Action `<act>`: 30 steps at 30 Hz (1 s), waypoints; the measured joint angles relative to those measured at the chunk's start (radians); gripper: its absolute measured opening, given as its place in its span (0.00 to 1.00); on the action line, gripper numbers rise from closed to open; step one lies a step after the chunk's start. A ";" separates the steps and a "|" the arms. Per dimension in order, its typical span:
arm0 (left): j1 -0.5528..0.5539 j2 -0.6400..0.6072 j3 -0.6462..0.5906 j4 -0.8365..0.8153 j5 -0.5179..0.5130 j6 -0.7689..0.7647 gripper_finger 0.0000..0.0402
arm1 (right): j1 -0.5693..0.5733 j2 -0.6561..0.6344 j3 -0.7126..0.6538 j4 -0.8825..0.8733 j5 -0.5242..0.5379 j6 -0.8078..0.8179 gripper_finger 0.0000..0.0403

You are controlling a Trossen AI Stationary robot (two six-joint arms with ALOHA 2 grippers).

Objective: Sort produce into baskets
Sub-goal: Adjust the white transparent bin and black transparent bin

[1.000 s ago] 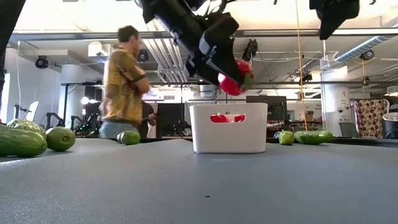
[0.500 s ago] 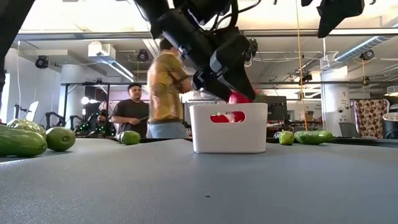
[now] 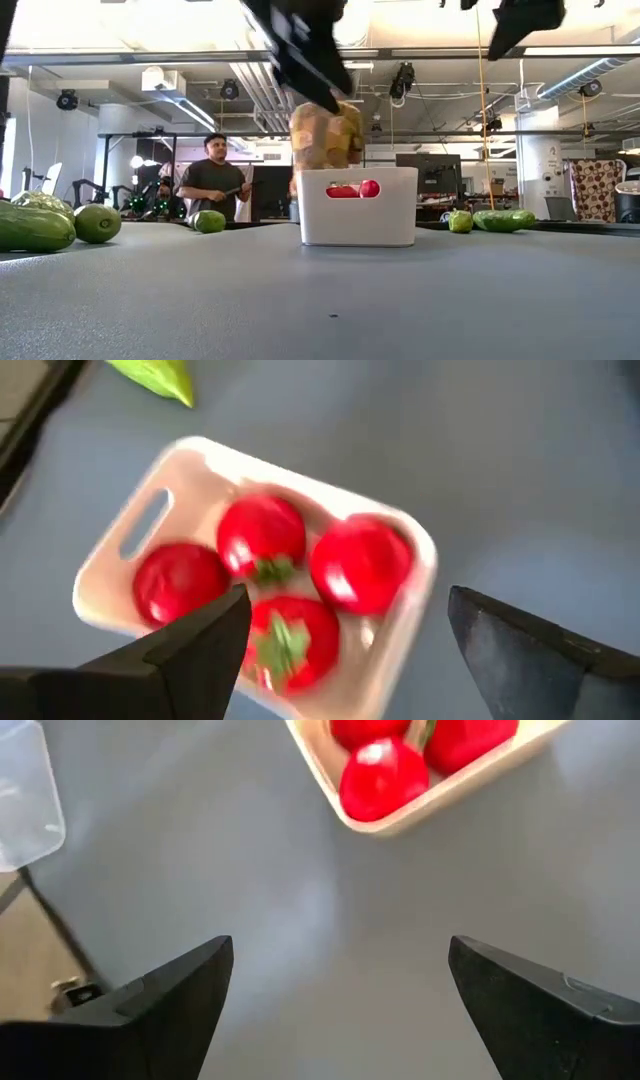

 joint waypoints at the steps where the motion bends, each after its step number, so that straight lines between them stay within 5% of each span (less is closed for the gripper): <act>1: -0.010 -0.030 -0.001 -0.045 0.018 0.005 0.79 | -0.003 0.002 0.000 0.009 0.021 -0.021 0.90; 10: -0.186 -0.279 -0.105 -0.531 0.269 -0.040 0.74 | -0.032 0.067 0.000 0.133 0.101 -0.305 0.90; 14: -0.353 -0.335 -0.197 -0.524 0.307 -0.189 0.73 | -0.037 0.116 0.000 0.206 0.126 -0.468 0.90; 22: -0.662 -0.339 -0.305 -0.376 0.293 -0.484 0.73 | -0.044 0.190 -0.001 0.293 0.128 -0.533 0.90; 30: -0.764 -0.247 -0.328 -0.348 0.218 -0.569 0.73 | -0.051 0.194 -0.001 0.285 0.126 -0.524 0.90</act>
